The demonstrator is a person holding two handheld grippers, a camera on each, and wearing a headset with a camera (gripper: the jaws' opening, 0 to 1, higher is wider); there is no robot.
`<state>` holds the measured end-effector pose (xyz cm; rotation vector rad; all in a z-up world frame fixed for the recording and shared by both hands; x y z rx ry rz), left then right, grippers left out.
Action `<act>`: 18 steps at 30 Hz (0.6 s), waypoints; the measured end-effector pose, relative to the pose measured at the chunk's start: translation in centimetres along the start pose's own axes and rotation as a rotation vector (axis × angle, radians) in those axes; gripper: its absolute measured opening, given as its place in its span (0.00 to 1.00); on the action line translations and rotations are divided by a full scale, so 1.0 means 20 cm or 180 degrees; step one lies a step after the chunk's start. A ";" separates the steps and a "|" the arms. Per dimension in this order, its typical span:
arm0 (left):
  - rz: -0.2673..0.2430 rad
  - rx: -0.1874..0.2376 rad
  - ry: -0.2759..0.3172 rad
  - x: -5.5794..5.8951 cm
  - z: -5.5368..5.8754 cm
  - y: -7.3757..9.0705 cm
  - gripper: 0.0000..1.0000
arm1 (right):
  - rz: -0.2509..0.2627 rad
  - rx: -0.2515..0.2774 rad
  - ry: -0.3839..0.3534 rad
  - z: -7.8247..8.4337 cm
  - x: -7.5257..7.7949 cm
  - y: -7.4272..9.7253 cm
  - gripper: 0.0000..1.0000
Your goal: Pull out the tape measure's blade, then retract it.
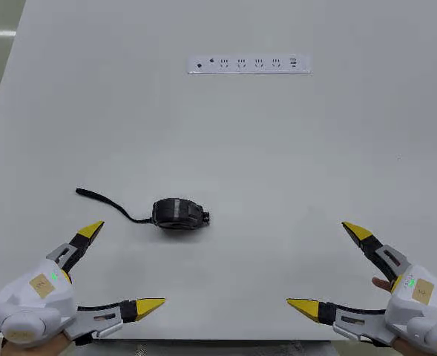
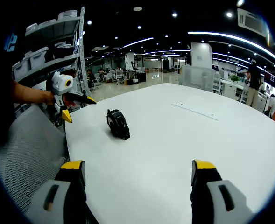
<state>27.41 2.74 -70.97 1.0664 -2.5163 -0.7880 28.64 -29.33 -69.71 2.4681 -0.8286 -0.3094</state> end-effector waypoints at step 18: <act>0.0092 -0.0093 -0.0154 -0.05 -0.03 -0.03 0.99 | -0.0118 -0.0151 0.0304 0.00 0.06 -0.03 0.92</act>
Point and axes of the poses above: the centre of the closed fingertips' face, and the gripper's own axes: y roughly backward along the fingers, x roughly to its right, z roughly out of its underside, the point moved 4 cm from there along y, roughly backward along the fingers, and after that the axes turned 4 degrees about -x, right-handed, at the moved point
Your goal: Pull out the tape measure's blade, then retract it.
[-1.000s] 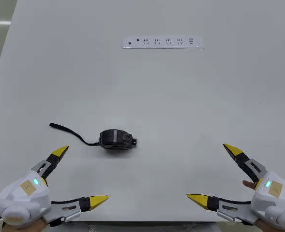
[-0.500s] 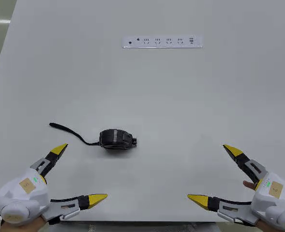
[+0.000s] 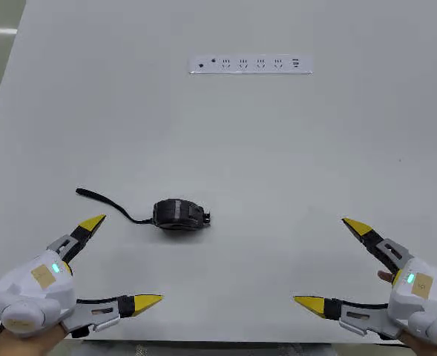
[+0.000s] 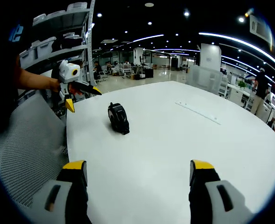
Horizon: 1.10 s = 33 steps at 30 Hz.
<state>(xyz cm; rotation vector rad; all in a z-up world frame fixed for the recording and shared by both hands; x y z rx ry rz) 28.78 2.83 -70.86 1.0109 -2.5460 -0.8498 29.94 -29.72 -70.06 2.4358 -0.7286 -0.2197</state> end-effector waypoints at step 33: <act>0.0441 -0.0315 -0.0520 -0.14 -0.06 -0.20 0.86 | -0.0528 -0.0051 0.0621 -0.08 0.05 -0.30 0.78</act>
Point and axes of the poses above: the centre of the closed fingertips' face, and the gripper's own axes: y roughly backward along the fingers, x roughly to its right, z roughly out of its underside, the point moved 4 cm from there along y, roughly backward along the fingers, and after that the axes turned 4 degrees about -x, right-handed, at the moved point
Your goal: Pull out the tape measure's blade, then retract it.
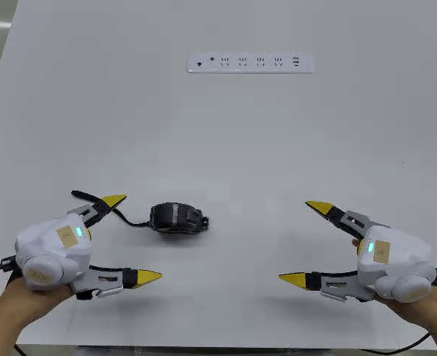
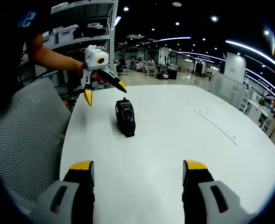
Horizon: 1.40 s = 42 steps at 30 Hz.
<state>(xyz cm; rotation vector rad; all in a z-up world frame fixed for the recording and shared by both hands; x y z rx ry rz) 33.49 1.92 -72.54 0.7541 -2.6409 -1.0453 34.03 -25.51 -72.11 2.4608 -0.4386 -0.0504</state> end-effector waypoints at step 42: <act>0.0591 -0.0630 -0.0623 -0.11 0.04 -0.26 0.40 | -0.0734 -0.0072 0.0666 -0.10 -0.03 -0.53 0.39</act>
Point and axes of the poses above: the centre of the closed fingertips' face, and the gripper's own axes: y roughly backward along the fingers, x roughly to its right, z roughly out of its underside, the point moved 4 cm from there along y, roughly backward along the fingers, and after that the axes turned 4 degrees about -x, right-handed, at the moved point
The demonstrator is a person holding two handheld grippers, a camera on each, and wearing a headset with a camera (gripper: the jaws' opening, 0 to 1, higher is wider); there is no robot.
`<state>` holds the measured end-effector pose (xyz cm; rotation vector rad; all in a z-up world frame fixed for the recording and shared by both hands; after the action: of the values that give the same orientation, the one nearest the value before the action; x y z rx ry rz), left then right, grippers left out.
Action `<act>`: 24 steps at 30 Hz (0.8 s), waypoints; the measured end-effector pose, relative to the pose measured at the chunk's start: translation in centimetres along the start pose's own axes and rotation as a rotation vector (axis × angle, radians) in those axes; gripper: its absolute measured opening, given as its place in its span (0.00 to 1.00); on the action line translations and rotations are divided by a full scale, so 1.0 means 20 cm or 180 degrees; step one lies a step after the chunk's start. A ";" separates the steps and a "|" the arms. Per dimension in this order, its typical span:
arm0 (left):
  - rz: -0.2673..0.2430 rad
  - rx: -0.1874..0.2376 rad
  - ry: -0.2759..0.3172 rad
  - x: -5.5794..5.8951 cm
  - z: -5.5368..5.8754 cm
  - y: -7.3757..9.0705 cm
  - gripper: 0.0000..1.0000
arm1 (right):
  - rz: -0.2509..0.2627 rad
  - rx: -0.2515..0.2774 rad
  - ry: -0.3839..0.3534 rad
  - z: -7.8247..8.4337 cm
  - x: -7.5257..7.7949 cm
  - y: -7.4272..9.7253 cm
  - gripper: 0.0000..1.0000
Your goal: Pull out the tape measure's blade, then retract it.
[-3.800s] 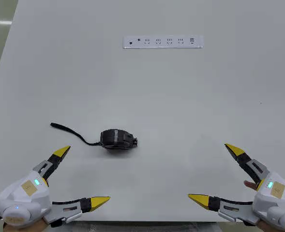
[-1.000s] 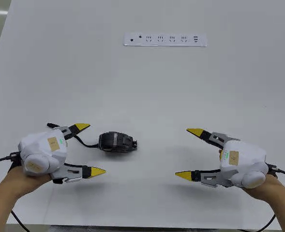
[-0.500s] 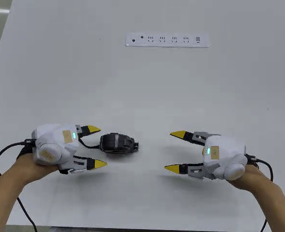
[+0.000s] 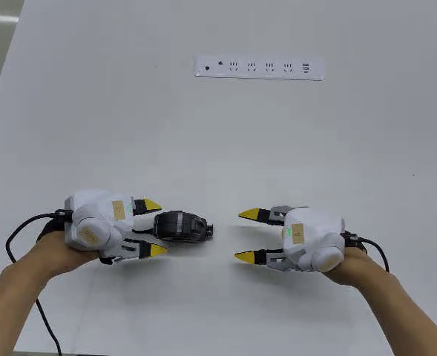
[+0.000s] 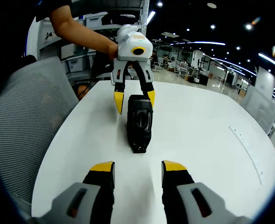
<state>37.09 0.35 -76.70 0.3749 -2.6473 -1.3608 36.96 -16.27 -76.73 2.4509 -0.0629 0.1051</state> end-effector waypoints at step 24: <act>0.0123 0.0025 0.0026 0.00 0.00 -0.05 0.29 | -0.0194 0.0011 -0.0222 0.01 0.02 -0.22 0.24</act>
<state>37.33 -0.20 -77.61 0.3276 -2.6399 -1.3349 37.66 -13.04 -79.69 2.4572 -0.0187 -0.0069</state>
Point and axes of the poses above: the centre of the closed fingertips' face, and the gripper's own axes: y roughly backward along the fingers, x roughly to its right, z roughly out of its underside, the point moved 4 cm from there along y, roughly backward along the fingers, and after that the axes turned 4 degrees about -x, right-handed, at the moved point
